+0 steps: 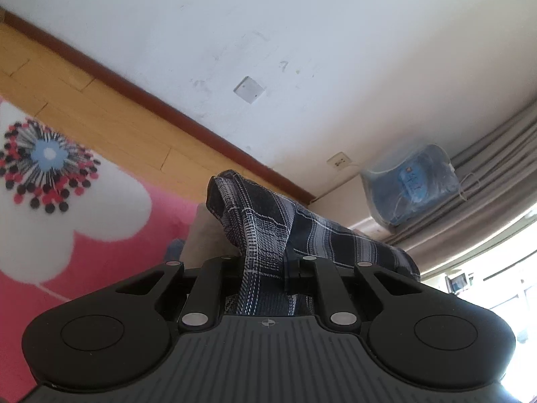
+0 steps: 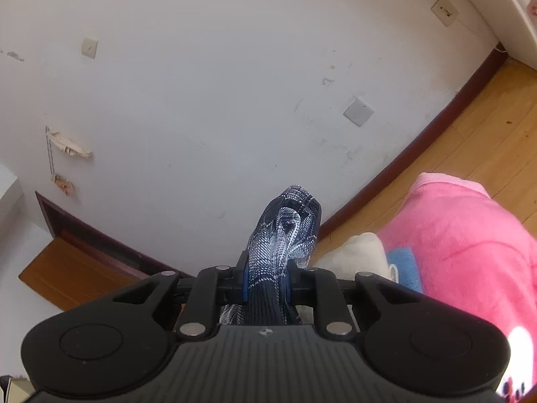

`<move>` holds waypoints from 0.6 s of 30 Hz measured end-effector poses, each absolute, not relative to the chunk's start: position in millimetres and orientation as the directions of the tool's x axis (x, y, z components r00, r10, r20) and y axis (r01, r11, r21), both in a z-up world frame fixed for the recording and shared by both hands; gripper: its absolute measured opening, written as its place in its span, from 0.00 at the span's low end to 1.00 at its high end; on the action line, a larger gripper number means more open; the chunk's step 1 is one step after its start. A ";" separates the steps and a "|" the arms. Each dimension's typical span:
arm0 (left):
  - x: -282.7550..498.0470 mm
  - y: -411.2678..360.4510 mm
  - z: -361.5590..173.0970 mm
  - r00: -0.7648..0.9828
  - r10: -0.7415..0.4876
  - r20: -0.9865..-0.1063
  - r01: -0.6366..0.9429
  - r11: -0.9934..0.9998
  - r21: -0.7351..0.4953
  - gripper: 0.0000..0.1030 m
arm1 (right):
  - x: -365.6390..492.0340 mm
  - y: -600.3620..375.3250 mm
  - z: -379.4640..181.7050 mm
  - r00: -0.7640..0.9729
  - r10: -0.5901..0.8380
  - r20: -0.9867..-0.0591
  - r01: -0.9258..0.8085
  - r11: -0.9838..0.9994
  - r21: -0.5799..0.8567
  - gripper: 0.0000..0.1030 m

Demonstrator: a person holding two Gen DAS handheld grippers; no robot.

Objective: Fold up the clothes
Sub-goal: 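Carry the held plaid shorts with both grippers toward the clothes stack, then lower the plaid shorts onto the folded clothes stack and open both grippers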

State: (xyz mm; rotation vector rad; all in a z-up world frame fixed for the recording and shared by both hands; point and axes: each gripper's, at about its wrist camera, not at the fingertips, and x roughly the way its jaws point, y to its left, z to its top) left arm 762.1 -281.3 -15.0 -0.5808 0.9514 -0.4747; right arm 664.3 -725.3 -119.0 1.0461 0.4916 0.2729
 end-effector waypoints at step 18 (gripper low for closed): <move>667.6 -275.8 66.8 0.537 -0.517 -0.667 0.511 0.828 -0.231 0.54 | 573.0 -716.1 -43.4 0.851 0.239 -0.469 0.110 0.790 0.603 0.38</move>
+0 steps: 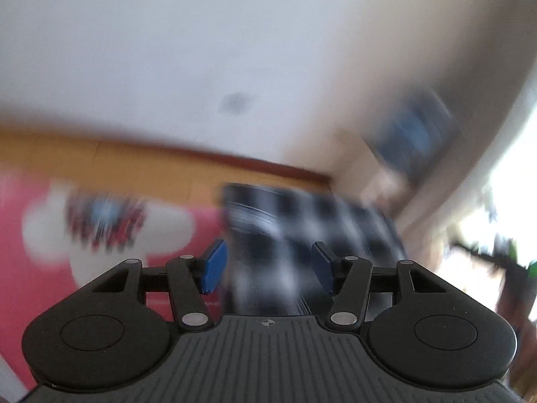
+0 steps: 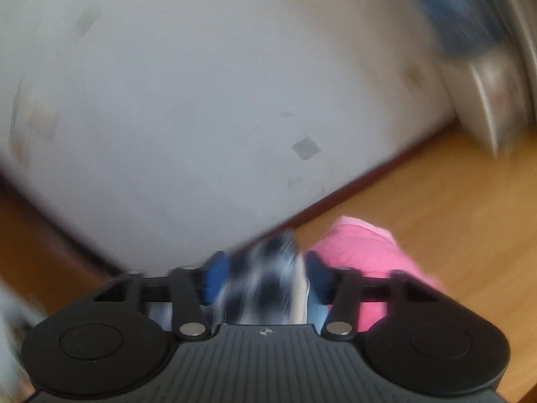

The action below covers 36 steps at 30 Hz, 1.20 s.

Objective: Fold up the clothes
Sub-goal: 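Lower the plaid shorts onto the folded clothes stack and open both grippers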

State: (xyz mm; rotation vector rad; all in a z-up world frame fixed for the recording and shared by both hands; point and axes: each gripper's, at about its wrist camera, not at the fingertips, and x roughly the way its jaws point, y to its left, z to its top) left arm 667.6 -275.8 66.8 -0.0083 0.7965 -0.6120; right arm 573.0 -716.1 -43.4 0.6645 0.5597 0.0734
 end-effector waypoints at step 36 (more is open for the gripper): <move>674.0 -341.6 22.4 0.494 -0.525 -0.693 0.577 0.794 -0.190 0.89 | 616.4 -587.6 -59.8 0.873 0.053 -0.484 0.027 0.987 0.156 0.33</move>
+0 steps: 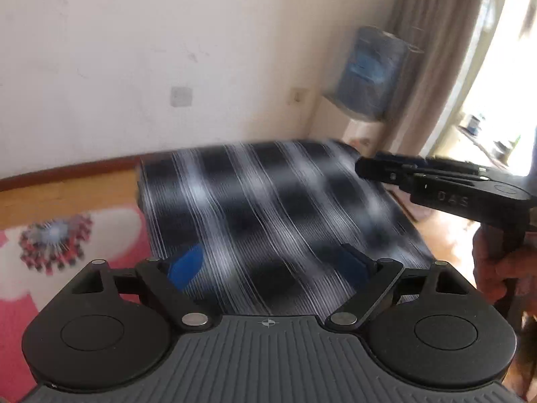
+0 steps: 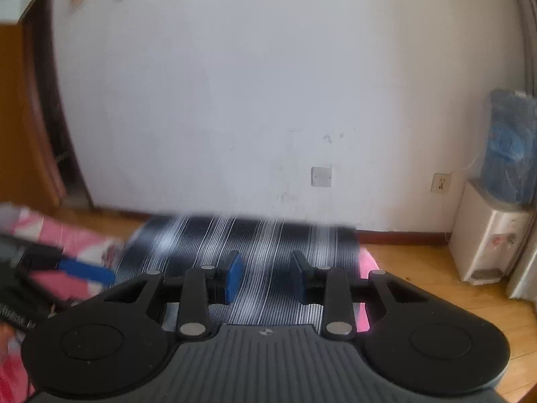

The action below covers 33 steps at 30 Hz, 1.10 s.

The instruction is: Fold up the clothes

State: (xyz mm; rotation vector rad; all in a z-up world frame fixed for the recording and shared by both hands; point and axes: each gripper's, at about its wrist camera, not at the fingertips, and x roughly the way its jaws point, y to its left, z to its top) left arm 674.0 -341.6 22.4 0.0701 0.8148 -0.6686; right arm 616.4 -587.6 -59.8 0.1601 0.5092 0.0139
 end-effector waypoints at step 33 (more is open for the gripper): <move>625.6 -335.3 -8.1 0.455 -0.424 -0.783 0.570 0.814 -0.110 0.90 | 550.8 -579.2 -48.1 0.741 -0.025 -0.671 0.157 0.978 0.137 0.33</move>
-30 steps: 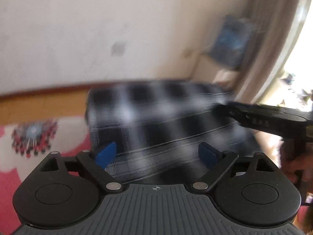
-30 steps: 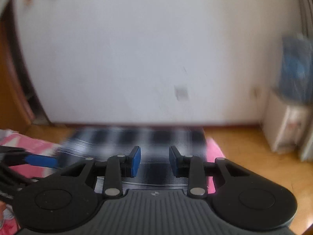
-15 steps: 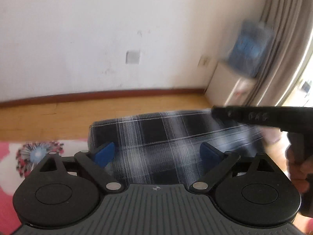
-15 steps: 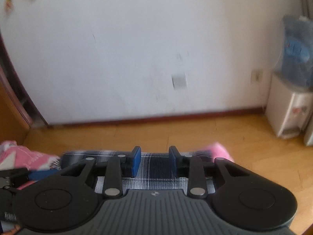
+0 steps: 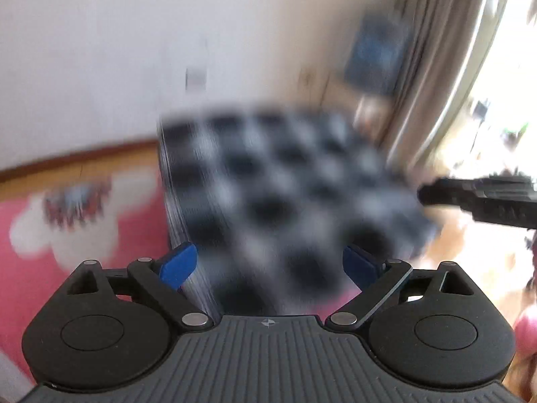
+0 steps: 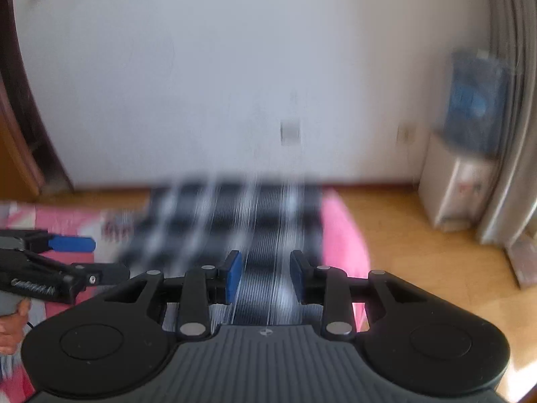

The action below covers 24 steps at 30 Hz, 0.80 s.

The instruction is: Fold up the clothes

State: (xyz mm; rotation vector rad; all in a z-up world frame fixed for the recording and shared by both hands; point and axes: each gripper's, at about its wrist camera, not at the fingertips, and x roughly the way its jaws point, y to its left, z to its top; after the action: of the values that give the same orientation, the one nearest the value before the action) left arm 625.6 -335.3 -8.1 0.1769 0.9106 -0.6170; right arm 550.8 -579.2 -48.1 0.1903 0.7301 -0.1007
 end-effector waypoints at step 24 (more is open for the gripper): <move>417.7 -220.6 75.6 0.586 -0.321 -0.744 0.330 0.933 -0.143 1.00 | 336.7 -424.0 -14.5 0.673 -0.085 -0.735 0.275 0.951 0.142 0.99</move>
State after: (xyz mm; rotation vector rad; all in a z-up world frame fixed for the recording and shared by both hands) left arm 417.7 -220.6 75.6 0.0104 0.8646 -0.3792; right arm 336.7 -424.0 -14.5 0.2504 0.8090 -0.2046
